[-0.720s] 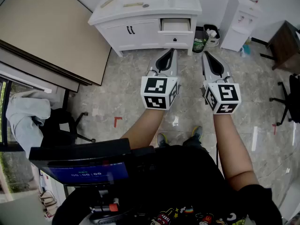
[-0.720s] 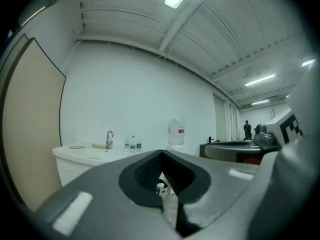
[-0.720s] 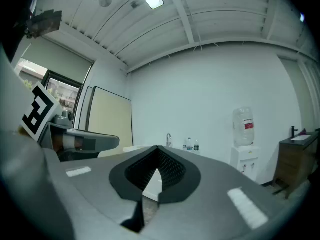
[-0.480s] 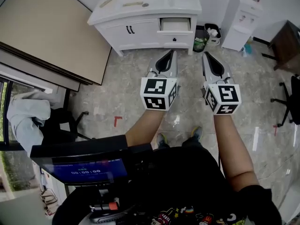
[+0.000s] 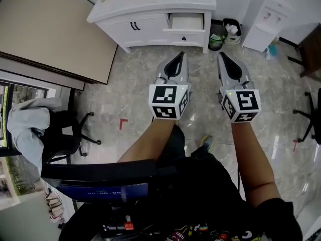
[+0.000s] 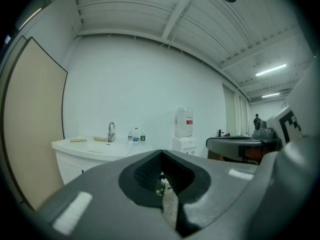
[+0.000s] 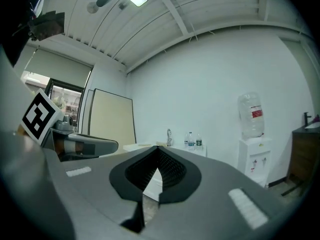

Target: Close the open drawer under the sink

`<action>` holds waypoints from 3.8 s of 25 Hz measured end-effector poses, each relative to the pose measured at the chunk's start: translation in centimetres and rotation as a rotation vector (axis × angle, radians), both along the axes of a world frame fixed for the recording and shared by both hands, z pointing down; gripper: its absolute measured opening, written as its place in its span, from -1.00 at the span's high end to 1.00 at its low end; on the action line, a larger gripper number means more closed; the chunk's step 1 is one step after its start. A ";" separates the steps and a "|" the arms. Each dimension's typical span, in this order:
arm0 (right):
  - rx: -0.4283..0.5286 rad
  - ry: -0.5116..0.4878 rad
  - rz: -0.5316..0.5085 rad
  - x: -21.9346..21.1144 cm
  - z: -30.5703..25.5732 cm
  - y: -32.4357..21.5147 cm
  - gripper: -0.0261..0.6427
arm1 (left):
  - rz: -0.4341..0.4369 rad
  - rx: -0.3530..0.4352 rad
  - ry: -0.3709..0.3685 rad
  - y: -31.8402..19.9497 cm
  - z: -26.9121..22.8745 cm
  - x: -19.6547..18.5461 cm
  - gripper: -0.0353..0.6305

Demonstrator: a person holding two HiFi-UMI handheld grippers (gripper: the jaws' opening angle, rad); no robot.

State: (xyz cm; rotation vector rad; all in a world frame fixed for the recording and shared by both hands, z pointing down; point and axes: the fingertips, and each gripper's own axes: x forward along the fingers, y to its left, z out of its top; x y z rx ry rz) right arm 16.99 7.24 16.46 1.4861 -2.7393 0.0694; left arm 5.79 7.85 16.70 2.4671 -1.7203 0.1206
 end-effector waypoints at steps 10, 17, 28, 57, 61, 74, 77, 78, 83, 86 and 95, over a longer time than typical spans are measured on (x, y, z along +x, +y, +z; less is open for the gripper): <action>-0.030 0.018 0.105 -6.5 4.4 -14.4 0.86 | 0.023 -0.013 0.011 -17.0 8.1 -7.1 0.89; -0.071 0.019 0.131 -8.0 12.5 -23.7 0.86 | 0.012 -0.053 -0.004 -26.3 17.0 -8.2 0.89; -0.113 0.041 0.087 -7.7 32.7 -31.7 0.86 | -0.096 -0.144 -0.062 -34.0 39.6 -8.1 0.89; -0.091 -0.011 0.096 -6.1 42.6 -34.9 0.86 | -0.141 -0.093 -0.117 -42.2 50.4 -7.8 0.53; -0.069 0.015 0.095 -6.8 43.1 -38.5 0.86 | -0.145 -0.086 -0.110 -44.2 50.4 -7.5 0.52; -0.060 0.086 0.112 -8.5 46.1 -46.1 0.86 | -0.120 -0.096 -0.080 -50.4 50.2 -8.0 0.52; -0.061 0.081 0.114 -8.9 46.0 -47.5 0.86 | -0.120 -0.094 -0.073 -51.2 50.3 -7.9 0.52; -0.059 0.080 0.115 -9.0 45.8 -48.1 0.86 | -0.121 -0.093 -0.073 -51.6 50.3 -7.9 0.52; -0.043 0.070 0.135 -9.7 45.4 -50.7 0.86 | -0.111 -0.104 -0.064 -54.9 49.9 -8.0 0.51; -0.041 0.073 0.139 -9.8 45.3 -51.3 0.86 | -0.119 -0.095 -0.053 -55.7 49.9 -8.0 0.50; -0.068 0.064 0.153 -9.3 44.5 -50.7 0.87 | -0.116 -0.131 -0.009 -54.2 49.9 -8.4 0.31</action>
